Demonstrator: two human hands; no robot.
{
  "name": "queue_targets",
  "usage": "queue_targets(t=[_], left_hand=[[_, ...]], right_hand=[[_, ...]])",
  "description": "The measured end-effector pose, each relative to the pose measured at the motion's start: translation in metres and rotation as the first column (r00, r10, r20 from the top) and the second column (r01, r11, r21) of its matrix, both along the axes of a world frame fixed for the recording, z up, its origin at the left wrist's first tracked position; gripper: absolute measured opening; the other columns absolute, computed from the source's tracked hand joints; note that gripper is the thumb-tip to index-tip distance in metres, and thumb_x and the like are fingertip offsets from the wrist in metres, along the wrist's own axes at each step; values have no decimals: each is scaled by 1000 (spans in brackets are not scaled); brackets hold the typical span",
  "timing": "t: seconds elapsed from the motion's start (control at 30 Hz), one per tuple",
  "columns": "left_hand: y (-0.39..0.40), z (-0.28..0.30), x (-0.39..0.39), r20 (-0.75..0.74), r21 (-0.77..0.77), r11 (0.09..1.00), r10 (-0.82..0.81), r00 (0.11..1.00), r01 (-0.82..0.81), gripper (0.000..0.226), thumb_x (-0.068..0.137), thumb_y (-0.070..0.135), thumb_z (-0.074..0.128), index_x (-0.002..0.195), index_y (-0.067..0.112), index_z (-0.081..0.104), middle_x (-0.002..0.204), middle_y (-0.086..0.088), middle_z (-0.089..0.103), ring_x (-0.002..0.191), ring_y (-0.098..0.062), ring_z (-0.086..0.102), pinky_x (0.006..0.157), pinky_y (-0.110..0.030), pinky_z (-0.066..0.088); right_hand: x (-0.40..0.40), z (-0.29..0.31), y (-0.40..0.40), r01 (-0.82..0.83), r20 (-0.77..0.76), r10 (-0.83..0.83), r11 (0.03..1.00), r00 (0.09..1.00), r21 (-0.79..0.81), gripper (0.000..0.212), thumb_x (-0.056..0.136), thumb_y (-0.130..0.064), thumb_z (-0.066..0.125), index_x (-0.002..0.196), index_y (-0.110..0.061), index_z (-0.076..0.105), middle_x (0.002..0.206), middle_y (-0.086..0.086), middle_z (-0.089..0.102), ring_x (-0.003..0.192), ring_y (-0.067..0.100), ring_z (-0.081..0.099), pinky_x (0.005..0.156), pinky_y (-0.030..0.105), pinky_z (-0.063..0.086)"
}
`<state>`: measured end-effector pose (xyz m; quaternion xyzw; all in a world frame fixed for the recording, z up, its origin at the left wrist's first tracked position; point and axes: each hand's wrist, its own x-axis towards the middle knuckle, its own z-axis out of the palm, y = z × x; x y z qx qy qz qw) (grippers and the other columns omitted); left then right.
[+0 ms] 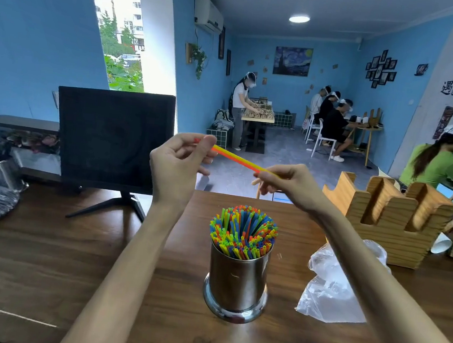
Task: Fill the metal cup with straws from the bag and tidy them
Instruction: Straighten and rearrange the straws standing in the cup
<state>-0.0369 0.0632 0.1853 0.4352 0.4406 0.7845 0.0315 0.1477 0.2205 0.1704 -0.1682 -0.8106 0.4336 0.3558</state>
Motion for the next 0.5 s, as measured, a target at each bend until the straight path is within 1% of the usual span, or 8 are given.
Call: queue_targets(t=[0.1, 0.13, 0.2, 0.27, 0.33, 0.37, 0.43, 0.5], left_hand=[[1, -19, -15, -5, -164, 984, -65, 998, 63, 7, 87, 14, 80, 81, 12, 77, 70, -5, 74, 51, -10, 57, 44, -21, 47], [1, -27, -17, -19, -214, 973, -92, 996, 86, 8, 85, 14, 81, 82, 8, 77, 68, -5, 74, 50, -9, 56, 43, -21, 47], [2, -40, -17, -51, -290, 952, -121, 991, 101, 20, 79, 24, 82, 84, 5, 77, 68, -6, 74, 50, -8, 58, 45, -21, 49], [5, -49, -15, -54, -357, 926, -149, 987, 120, 25, 76, 29, 80, 83, 6, 76, 69, -5, 76, 54, -9, 62, 48, -22, 52], [9, -56, -13, -110, -444, 886, -201, 973, 133, 15, 83, 23, 81, 82, 8, 75, 72, -1, 77, 60, -6, 67, 53, -20, 53], [11, -59, -12, -182, -495, 862, -228, 957, 111, 11, 85, 21, 81, 82, 12, 77, 75, 3, 78, 63, -4, 68, 57, -18, 53], [13, -62, -12, -298, -568, 821, -268, 916, 55, 5, 86, 26, 82, 85, 22, 81, 78, 9, 77, 68, -1, 67, 63, -14, 51], [14, -63, -20, -328, -581, 814, -238, 914, 4, 4, 86, 34, 81, 89, 31, 81, 80, 14, 76, 70, 3, 64, 65, -10, 47]], right_hand=[[11, 2, 14, -60, -136, 21, 955, 990, -291, 17, 76, -31, 79, 85, -16, 83, 83, 13, 78, 66, 19, 73, 59, 25, 55], [12, 3, 16, -78, -163, 22, 935, 986, -346, 16, 74, -28, 80, 83, -15, 83, 83, 13, 78, 64, 18, 73, 56, 23, 54], [11, 5, 19, -103, -214, 13, 903, 977, -418, 15, 73, -25, 81, 80, -11, 82, 79, 14, 76, 63, 17, 71, 54, 21, 54], [8, 6, 18, -112, -262, -9, 890, 965, -442, 16, 74, -25, 81, 78, -10, 79, 73, 11, 74, 63, 17, 71, 55, 21, 55], [4, 8, 15, -125, -317, -19, 894, 948, -429, 17, 75, -29, 81, 79, -13, 78, 71, 5, 73, 69, 18, 72, 61, 26, 58], [2, 9, 13, -132, -343, -23, 898, 939, -420, 17, 77, -30, 80, 81, -14, 79, 74, 4, 74, 74, 19, 73, 66, 28, 60], [1, 12, 8, -111, -363, -37, 919, 931, -377, 14, 81, -30, 78, 82, -17, 79, 85, 7, 76, 78, 22, 75, 70, 29, 61], [1, 15, 6, -42, -359, -71, 953, 931, -299, 11, 86, -28, 76, 85, -17, 77, 88, 10, 77, 74, 23, 74, 67, 30, 61]])
